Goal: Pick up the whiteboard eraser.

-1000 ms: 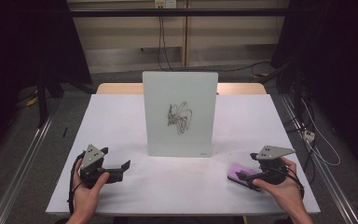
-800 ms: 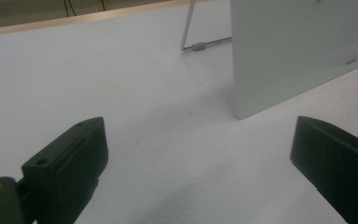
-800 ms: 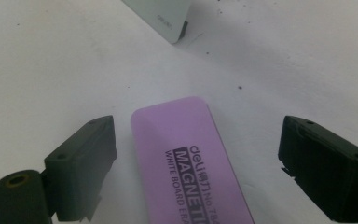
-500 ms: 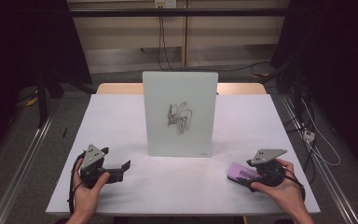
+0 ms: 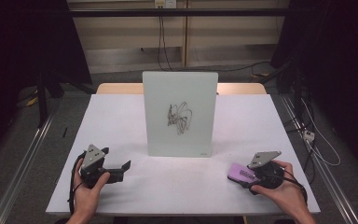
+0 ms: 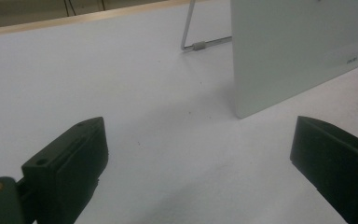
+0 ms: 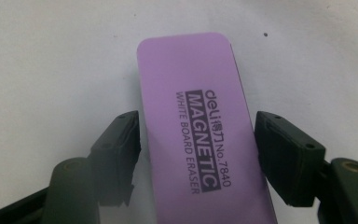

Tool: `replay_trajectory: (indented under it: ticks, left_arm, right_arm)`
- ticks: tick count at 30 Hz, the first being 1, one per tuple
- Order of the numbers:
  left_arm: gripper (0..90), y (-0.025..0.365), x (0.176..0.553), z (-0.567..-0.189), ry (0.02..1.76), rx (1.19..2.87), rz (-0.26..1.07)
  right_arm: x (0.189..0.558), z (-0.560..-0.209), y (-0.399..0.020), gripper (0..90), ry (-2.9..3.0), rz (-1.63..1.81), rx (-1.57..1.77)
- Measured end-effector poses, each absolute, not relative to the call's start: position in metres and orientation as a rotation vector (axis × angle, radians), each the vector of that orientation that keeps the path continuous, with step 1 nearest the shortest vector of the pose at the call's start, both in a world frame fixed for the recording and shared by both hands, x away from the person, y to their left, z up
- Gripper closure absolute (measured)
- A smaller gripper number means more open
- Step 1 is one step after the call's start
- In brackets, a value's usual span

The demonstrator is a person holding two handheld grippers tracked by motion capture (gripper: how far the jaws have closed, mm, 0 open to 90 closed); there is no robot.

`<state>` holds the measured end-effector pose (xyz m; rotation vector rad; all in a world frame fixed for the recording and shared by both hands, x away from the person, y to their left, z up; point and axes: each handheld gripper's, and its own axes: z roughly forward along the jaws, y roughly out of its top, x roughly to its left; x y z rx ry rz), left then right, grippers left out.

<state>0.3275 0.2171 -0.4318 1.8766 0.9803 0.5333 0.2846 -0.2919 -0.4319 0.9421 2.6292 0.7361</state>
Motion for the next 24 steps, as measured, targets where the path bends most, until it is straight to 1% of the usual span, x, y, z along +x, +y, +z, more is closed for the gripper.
replay_trajectory:
  ticks: [2, 4, 5, 16, 24]
  left_arm:
    - [4.2, 0.2176, 0.3276, -0.4315, 0.978, 1.883, 0.527]
    - [4.1, 0.2172, 0.3276, -0.4317, 0.979, 1.879, 0.529]
    - [4.1, 0.2168, 0.3275, -0.4318, 0.98, 1.875, 0.532]
    - [4.1, 0.2169, 0.3276, -0.4316, 0.978, 1.877, 0.53]
    - [4.2, 0.2168, 0.3275, -0.4318, 0.979, 1.878, 0.532]
  right_arm:
    - [0.2846, -0.4323, -0.2919, 33.2, 2.634, 0.735, 0.939]
    - [0.2844, -0.4317, -0.2918, 36.9, 2.632, 0.721, 0.933]
    - [0.2848, -0.4314, -0.2918, 37.3, 2.634, 0.715, 0.933]
    - [0.2849, -0.4293, -0.2891, 40.1, 2.65, 0.667, 0.923]
    - [0.2847, -0.4266, -0.2937, 40.6, 2.625, 0.704, 0.99]
